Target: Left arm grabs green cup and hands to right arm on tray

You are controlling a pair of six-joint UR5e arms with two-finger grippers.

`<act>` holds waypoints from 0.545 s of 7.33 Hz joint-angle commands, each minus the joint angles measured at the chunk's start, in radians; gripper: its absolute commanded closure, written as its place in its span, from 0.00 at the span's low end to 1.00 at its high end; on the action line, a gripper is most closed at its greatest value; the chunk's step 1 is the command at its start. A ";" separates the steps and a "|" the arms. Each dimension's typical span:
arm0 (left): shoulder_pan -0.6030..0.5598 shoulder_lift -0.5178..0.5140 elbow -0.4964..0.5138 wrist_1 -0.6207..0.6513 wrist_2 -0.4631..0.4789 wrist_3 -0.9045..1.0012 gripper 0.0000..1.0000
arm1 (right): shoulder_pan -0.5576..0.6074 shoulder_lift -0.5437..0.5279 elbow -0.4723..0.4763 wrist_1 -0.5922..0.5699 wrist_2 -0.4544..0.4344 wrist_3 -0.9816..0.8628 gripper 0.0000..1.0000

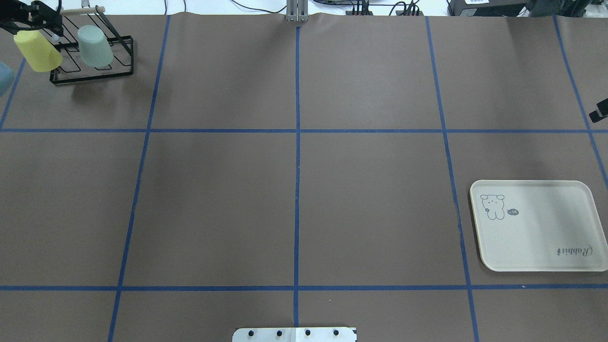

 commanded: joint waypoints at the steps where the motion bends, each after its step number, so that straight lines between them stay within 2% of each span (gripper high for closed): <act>1: 0.041 -0.157 0.206 0.007 0.089 -0.009 0.00 | -0.024 0.014 0.006 0.001 0.000 0.031 0.00; 3: 0.081 -0.232 0.324 -0.010 0.156 -0.007 0.00 | -0.029 0.020 0.007 0.001 0.000 0.045 0.00; 4: 0.087 -0.257 0.372 -0.012 0.158 -0.007 0.00 | -0.033 0.021 0.007 0.001 0.000 0.045 0.00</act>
